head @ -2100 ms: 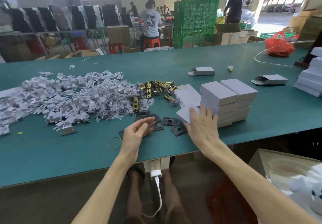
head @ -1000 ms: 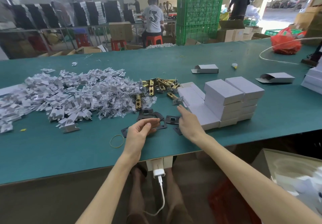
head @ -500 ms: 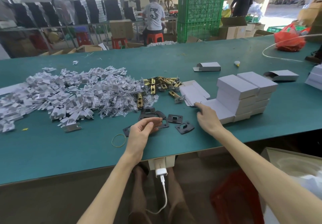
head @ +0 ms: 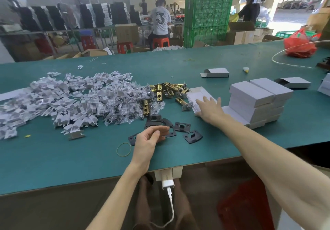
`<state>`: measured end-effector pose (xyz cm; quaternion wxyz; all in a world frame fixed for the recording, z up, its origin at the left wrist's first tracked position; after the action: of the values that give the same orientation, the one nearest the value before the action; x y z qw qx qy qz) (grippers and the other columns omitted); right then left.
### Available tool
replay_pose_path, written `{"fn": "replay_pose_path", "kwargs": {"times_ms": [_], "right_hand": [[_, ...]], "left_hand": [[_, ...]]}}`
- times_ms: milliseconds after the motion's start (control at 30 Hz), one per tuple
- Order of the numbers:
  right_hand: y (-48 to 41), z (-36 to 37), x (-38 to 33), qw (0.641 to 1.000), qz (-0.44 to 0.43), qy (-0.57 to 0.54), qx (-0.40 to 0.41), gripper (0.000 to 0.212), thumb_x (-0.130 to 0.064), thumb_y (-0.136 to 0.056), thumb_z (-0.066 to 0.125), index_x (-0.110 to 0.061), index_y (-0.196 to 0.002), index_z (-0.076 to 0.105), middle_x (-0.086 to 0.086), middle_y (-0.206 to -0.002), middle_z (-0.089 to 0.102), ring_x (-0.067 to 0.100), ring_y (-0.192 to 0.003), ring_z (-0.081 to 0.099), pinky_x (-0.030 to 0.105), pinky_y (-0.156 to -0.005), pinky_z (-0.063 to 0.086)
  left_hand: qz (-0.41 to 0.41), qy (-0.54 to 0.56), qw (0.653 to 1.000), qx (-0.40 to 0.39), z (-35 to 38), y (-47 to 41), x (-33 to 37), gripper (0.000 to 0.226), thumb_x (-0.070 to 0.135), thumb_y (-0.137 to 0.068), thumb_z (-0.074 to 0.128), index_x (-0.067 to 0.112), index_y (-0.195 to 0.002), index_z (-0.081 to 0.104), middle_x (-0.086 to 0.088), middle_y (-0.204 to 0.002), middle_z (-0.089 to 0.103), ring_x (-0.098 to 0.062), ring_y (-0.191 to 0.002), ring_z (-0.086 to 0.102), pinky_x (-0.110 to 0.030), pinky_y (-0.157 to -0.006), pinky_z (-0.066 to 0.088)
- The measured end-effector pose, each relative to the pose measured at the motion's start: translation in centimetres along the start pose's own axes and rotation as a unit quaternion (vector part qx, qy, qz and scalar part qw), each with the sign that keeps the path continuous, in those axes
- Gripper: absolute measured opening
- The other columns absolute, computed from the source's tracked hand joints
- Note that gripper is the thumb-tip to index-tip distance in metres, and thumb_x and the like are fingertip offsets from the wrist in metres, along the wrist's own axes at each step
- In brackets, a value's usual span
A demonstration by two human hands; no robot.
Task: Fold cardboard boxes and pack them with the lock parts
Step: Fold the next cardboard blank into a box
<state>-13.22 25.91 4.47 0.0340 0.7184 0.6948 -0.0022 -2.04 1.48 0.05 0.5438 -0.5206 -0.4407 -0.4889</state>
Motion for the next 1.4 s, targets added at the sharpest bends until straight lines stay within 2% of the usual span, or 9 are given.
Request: {"fn": "replay_pose_path", "kwargs": {"times_ms": [200,267,433,700,767,900,1000,1133,1400], "right_hand": [[-1.1,-0.7,0.6,1.000,-0.008,0.009,0.011,0.039,-0.051,-0.095,0.062,-0.015,-0.090,0.050,0.016,-0.117,0.066,0.033,-0.111,0.057,0.046,-0.111,0.031],[-0.8,-1.3,0.7,1.000,-0.005,-0.005,0.015,0.045,-0.049,-0.092,0.068,-0.016,-0.077,0.042,0.013,-0.103,0.063,0.032,-0.094,0.053,0.039,-0.091,0.041],[-0.2,-3.1,0.8,0.997,0.007,-0.073,-0.003,0.045,-0.039,-0.092,0.070,-0.015,-0.066,0.041,0.004,-0.070,0.045,0.030,-0.076,0.048,0.031,-0.054,0.031],[0.1,-6.5,1.2,0.984,0.043,-0.068,0.157,0.021,0.006,-0.093,0.036,-0.003,-0.076,0.043,0.017,-0.081,0.050,0.033,-0.068,0.049,0.040,-0.066,0.039],[-0.2,-7.3,2.4,0.954,0.103,-0.204,0.195,0.020,0.002,-0.097,0.038,0.003,-0.084,0.054,0.023,-0.093,0.056,0.042,-0.083,0.056,0.040,-0.070,0.040],[0.6,-7.2,2.8,0.785,0.155,-0.571,0.186,0.025,-0.008,-0.103,0.045,0.006,-0.096,0.064,0.025,-0.108,0.068,0.041,-0.086,0.071,0.044,-0.076,0.060],[2.9,-6.1,1.1,0.762,0.111,-0.621,0.147,0.026,-0.008,-0.103,0.049,0.000,-0.083,0.063,0.019,-0.092,0.068,0.036,-0.080,0.074,0.046,-0.076,0.063],[6.0,-2.8,-1.2,0.729,0.073,-0.677,0.069,0.023,-0.006,-0.104,0.049,0.005,-0.095,0.067,0.018,-0.093,0.069,0.027,-0.069,0.071,0.036,-0.063,0.063],[9.6,2.9,-3.8,0.665,0.037,-0.744,-0.057,0.024,-0.016,-0.105,0.053,0.000,-0.111,0.071,0.015,-0.101,0.077,0.026,-0.084,0.076,0.029,-0.066,0.060]], "left_hand": [[-0.002,0.015,1.000,0.003,0.0,-0.2,-0.1,0.029,0.000,-0.107,0.047,0.004,-0.112,0.075,-0.006,-0.110,0.079,-0.022,-0.108,0.074,-0.031,-0.096,0.059],[-0.005,0.021,1.000,0.002,0.0,-0.4,-0.1,0.029,0.000,-0.107,0.047,0.004,-0.112,0.075,-0.006,-0.110,0.079,-0.021,-0.108,0.074,-0.031,-0.095,0.059],[-0.005,0.024,1.000,0.001,-0.1,-0.4,-0.2,0.029,0.000,-0.107,0.047,0.004,-0.113,0.075,-0.006,-0.111,0.079,-0.021,-0.108,0.074,-0.030,-0.094,0.059],[-0.006,0.030,1.000,0.005,0.0,-0.3,-0.1,0.029,0.000,-0.107,0.047,0.004,-0.112,0.075,-0.007,-0.110,0.079,-0.021,-0.108,0.074,-0.030,-0.094,0.059],[-0.006,0.025,1.000,0.003,0.0,-0.3,0.0,0.029,0.000,-0.107,0.047,0.004,-0.113,0.075,-0.007,-0.111,0.079,-0.021,-0.108,0.074,-0.030,-0.094,0.059],[-0.007,0.022,1.000,0.005,0.0,-0.2,0.1,0.028,-0.001,-0.107,0.047,0.003,-0.113,0.075,-0.006,-0.110,0.079,-0.021,-0.106,0.075,-0.026,-0.091,0.059],[-0.007,0.021,1.000,0.004,0.0,-0.1,0.1,0.028,-0.001,-0.107,0.047,0.003,-0.112,0.075,-0.007,-0.109,0.079,-0.022,-0.106,0.075,-0.027,-0.091,0.059],[-0.009,0.040,0.999,0.007,0.0,-0.1,0.2,0.027,0.002,-0.108,0.047,0.003,-0.116,0.073,-0.008,-0.113,0.079,-0.024,-0.108,0.074,-0.034,-0.096,0.059],[-0.020,0.153,0.988,-0.018,0.0,-0.1,0.5,0.041,0.033,-0.099,0.058,0.005,-0.126,0.070,-0.015,-0.120,0.076,-0.029,-0.113,0.073,-0.033,-0.096,0.059]]}}
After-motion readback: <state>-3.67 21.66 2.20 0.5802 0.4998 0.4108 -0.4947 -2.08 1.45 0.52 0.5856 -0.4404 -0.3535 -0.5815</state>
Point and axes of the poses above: each hand's wrist, its own y-axis away from the middle knuckle, its own z-axis out of the palm, x = y × z, the point moved 4 cm from there along -y, towards the middle knuckle
